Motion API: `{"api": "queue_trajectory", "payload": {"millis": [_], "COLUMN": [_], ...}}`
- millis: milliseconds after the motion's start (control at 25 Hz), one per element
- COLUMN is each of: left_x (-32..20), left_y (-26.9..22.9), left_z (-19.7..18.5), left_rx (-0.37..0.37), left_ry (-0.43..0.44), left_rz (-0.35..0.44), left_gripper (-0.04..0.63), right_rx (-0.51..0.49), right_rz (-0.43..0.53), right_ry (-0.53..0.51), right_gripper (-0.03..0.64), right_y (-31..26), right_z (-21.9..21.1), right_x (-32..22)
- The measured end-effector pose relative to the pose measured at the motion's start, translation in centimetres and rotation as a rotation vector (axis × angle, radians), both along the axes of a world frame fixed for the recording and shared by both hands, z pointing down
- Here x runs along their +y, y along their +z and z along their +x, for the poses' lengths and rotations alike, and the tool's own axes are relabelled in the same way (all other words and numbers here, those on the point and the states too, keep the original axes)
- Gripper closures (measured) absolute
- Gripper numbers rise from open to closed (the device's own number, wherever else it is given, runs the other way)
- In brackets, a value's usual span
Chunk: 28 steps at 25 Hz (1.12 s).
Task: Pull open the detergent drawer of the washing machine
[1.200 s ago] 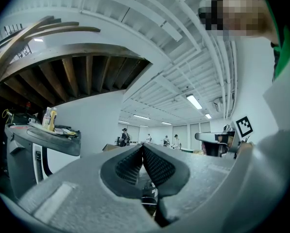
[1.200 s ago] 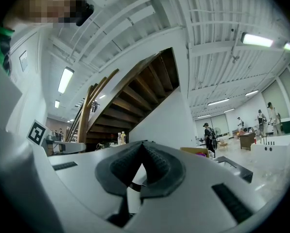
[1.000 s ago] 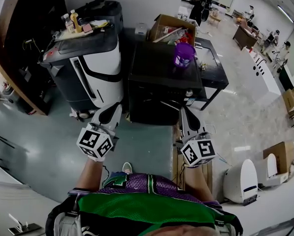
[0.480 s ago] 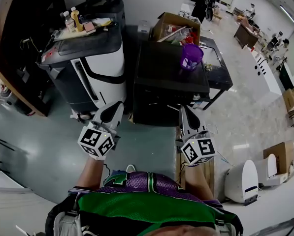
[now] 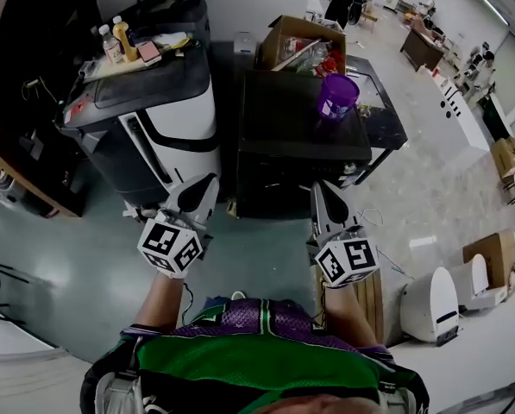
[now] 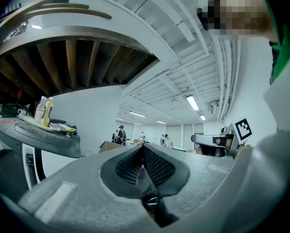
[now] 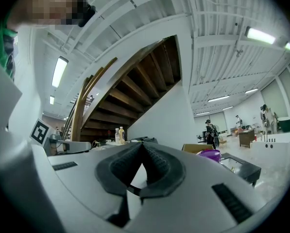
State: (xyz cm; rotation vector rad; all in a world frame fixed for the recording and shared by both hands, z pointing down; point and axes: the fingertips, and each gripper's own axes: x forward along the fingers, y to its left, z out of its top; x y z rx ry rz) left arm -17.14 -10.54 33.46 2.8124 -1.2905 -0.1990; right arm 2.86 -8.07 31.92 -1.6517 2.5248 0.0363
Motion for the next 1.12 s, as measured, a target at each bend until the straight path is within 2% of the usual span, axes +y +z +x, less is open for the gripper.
{"api": "queue_trajectory", "payload": {"millis": [400,720,800,1120], "left_x": [-1.8,-3.2,-3.6,-4.3], "left_y": [1.2,1.4,1.5,2.8], "left_z": [0.0,0.0,0.3,2.0], "left_rx": [0.020,0.006,0.001,-0.016], "left_ry": [0.009,-0.034,-0.039,-0.058], "left_rz": [-0.024,-0.026,-0.024,-0.051], "left_gripper": [0.578,0.578,0.577,0.578], "right_rx": [0.003,-0.083,-0.106,-0.121], "right_rz": [-0.006,-0.063,-0.080,-0.162], "right_ry": [0.022,-0.125,-0.147,-0.198], "right_gripper": [0.608,0.370,0.350,0.347], "right_y": [0.2,1.3,1.7,5.6], "right_z": [0.2,-0.9,-0.9,-0.8], "right_x": [-2.5,-5.9,-6.8,-10.2]}}
